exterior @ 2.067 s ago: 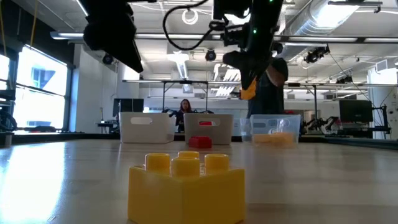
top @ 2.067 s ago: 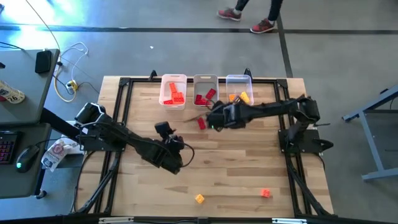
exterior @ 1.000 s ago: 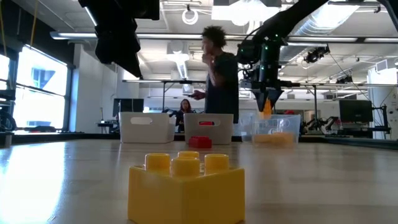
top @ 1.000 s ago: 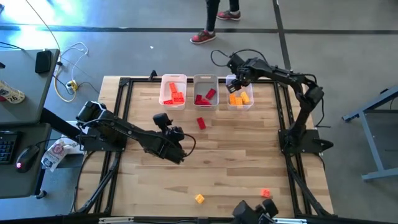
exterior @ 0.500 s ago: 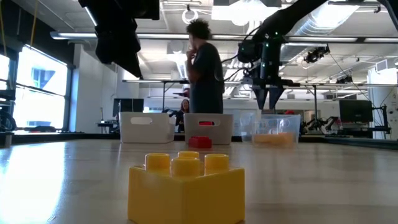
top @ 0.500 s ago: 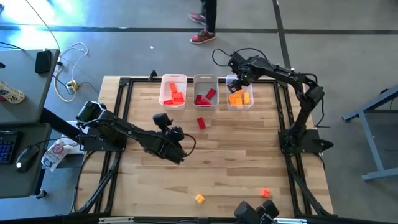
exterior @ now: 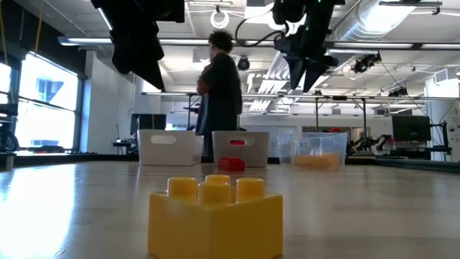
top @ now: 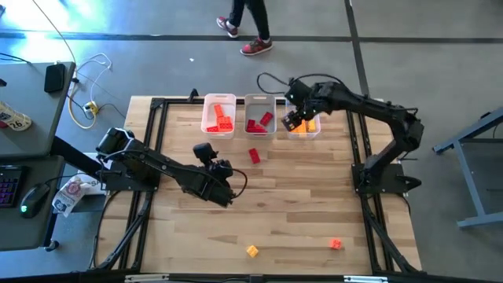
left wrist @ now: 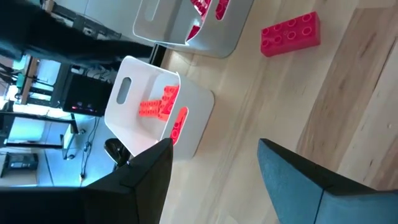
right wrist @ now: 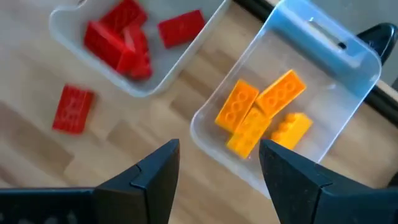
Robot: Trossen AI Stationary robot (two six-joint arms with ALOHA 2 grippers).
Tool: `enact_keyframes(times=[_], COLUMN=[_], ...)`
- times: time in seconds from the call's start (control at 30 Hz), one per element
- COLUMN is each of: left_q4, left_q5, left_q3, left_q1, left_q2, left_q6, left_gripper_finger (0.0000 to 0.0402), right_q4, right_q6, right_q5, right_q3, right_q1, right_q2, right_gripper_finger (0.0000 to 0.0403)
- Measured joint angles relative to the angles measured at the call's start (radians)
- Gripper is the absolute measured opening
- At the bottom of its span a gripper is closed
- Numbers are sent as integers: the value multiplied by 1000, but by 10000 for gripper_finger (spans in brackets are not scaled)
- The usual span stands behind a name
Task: Sort & place blocks by color
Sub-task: Put the orange game piece into the white bin
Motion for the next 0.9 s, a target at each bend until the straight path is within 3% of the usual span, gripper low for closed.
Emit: enact_keyframes(times=[0.33,0.9], left_q4=[0,0], left_q5=[0,1], left_q3=[0,0], left_q1=[-1,-1], left_q2=[0,0], left_q6=[0,1], left_gripper_finger=[223,223], right_q4=[-261,-370], right_q6=[156,312], right_q5=[30,8], right_q3=[-3,-3], right_q1=[286,769], right_q2=[-27,-27], right_gripper_finger=[206,206])
